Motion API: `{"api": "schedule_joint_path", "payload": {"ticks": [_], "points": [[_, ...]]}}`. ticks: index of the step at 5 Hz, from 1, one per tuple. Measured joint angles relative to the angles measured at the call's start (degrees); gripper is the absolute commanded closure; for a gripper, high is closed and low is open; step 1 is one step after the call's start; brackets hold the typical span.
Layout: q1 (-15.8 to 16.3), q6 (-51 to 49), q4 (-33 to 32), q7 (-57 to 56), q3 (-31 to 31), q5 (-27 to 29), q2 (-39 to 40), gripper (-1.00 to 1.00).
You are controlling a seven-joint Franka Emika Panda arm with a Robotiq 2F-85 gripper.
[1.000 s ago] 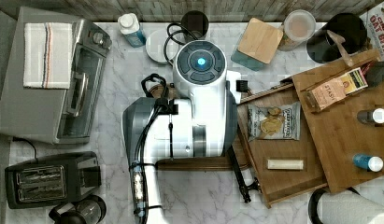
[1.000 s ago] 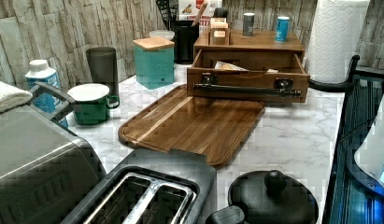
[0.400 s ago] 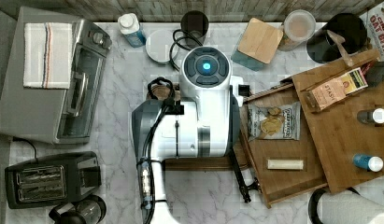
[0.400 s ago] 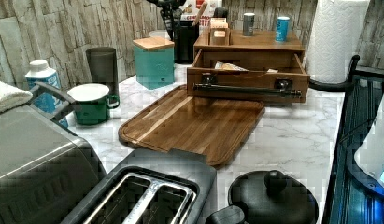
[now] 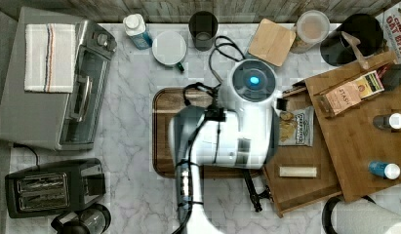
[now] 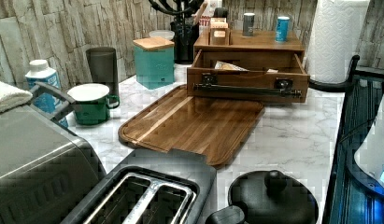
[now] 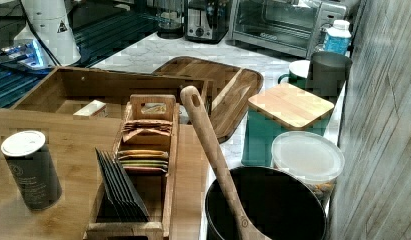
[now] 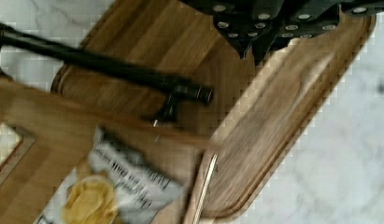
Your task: Pick up the butter.
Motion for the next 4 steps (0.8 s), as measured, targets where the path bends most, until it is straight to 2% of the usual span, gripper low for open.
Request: {"api": "schedule_joint_path", "payload": {"ticks": [1, 3, 4], "points": [[-2.2, 2.1, -1.6, 0.0, -3.2, 0.7, 0.0, -1.0], [-8.2, 5.6, -5.7, 12.1, -6.9, -1.7, -2.7, -1.0], [-10.7, 5.0, -9.2, 12.3, -7.6, -1.7, -6.1, -1.0]]}}
